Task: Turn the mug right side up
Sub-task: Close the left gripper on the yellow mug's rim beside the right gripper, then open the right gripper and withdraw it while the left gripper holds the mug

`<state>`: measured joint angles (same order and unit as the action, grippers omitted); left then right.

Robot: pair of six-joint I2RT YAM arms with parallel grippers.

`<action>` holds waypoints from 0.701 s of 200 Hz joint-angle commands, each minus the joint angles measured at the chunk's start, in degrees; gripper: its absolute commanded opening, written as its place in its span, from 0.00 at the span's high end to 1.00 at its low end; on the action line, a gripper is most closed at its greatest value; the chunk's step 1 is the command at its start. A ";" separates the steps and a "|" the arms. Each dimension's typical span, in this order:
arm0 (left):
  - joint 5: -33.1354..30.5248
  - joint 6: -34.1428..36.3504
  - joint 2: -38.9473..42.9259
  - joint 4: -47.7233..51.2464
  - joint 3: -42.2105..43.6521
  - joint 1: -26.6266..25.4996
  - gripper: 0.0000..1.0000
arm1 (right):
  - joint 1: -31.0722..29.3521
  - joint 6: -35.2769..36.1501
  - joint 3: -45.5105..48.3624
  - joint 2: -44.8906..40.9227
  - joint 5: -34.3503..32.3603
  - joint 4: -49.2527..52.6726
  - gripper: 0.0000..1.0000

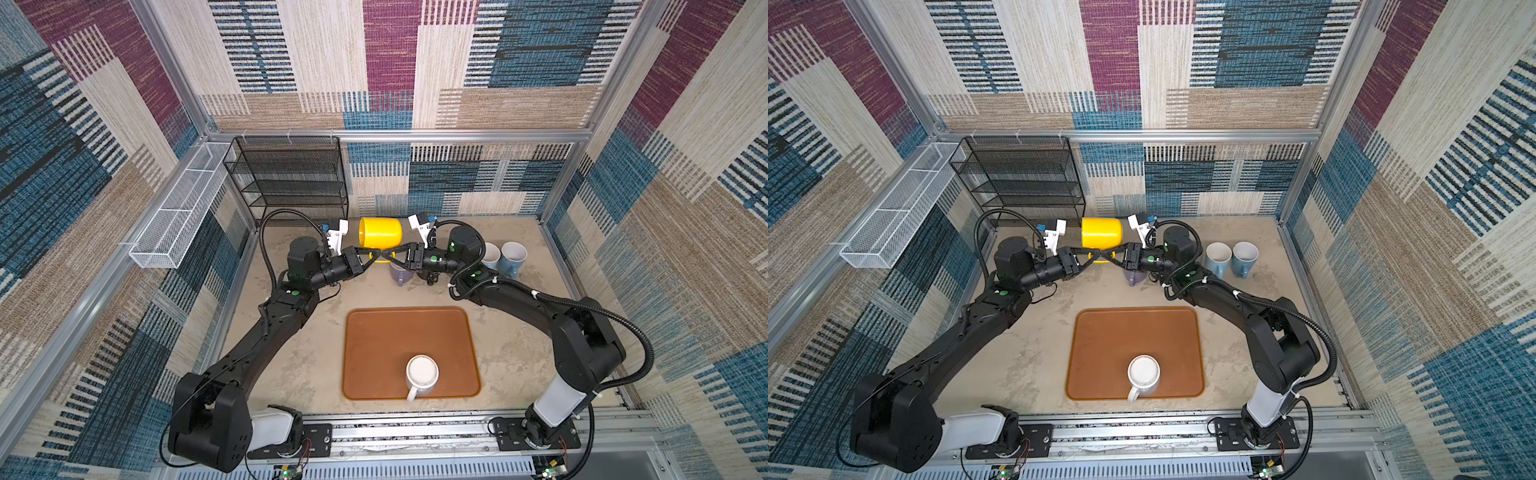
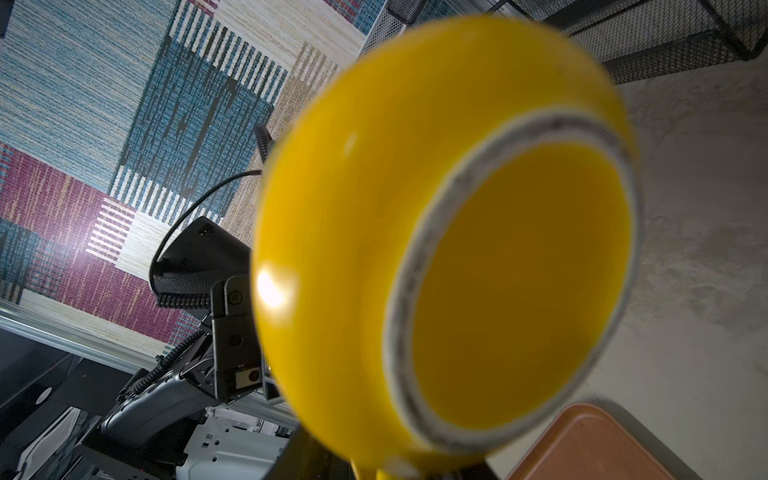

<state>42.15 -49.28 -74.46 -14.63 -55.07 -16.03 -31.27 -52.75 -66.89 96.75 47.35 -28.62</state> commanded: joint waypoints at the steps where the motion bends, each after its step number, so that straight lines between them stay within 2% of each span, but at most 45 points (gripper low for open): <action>1: -1.75 5.02 0.93 2.21 -1.69 0.06 1.00 | 0.11 4.14 -0.43 -1.50 -0.91 3.50 0.62; 67: -4.68 8.67 1.30 9.56 -4.20 0.08 1.00 | 0.42 10.43 -1.33 -4.02 -4.77 12.45 0.60; 140: -14.32 15.00 1.38 21.35 -7.46 -0.38 1.00 | 1.46 17.27 -2.62 -6.56 -11.40 22.51 0.63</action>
<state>31.40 -38.85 -73.08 5.89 -61.41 -16.25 -30.33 -38.63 -69.28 91.42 39.40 -9.47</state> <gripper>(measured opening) 0.139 0.375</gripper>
